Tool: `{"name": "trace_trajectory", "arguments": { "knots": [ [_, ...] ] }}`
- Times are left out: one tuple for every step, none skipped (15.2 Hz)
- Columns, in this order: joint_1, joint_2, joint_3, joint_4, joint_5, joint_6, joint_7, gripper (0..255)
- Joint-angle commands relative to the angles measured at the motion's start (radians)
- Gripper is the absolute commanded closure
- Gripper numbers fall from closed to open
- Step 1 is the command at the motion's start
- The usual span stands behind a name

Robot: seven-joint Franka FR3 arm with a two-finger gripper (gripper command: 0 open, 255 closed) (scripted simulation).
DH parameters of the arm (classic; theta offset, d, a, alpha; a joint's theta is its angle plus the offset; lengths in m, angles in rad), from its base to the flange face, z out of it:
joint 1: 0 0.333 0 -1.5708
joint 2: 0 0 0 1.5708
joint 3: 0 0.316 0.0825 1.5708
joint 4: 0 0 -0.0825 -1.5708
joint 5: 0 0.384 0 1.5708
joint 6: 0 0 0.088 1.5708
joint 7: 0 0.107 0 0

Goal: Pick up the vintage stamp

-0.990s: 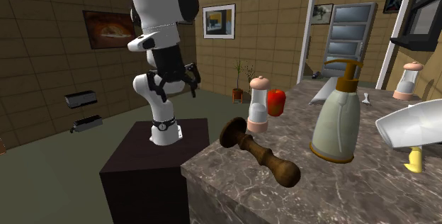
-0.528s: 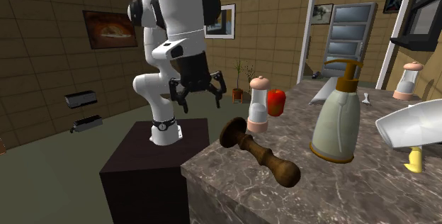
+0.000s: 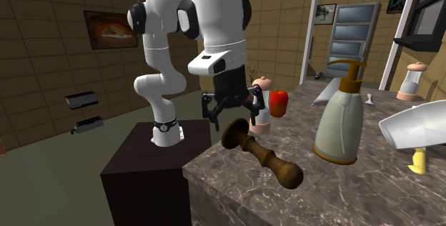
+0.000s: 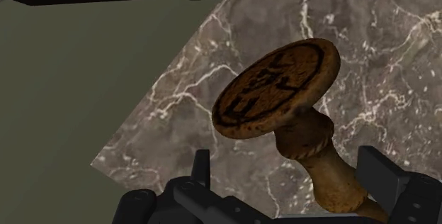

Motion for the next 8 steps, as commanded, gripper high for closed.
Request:
{"name": "trace_trajectory", "arguments": {
  "knots": [
    [0.023, 0.082, 0.010, 0.094, -0.028, -0.011, 0.036, 0],
    [0.036, 0.126, 0.013, 0.146, -0.042, -0.021, 0.051, 0],
    [0.050, 0.170, 0.015, 0.202, -0.057, -0.032, 0.067, 0],
    [0.065, 0.216, 0.017, 0.261, -0.072, -0.045, 0.082, 0],
    [0.082, 0.264, 0.017, 0.324, -0.087, -0.062, 0.096, 0],
    [0.098, 0.311, 0.017, 0.388, -0.101, -0.079, 0.108, 0],
    [0.098, 0.310, 0.015, 0.374, -0.100, -0.066, 0.106, 0],
    [0.098, 0.310, 0.015, 0.360, -0.100, -0.052, 0.105, 0]
  ]
}}
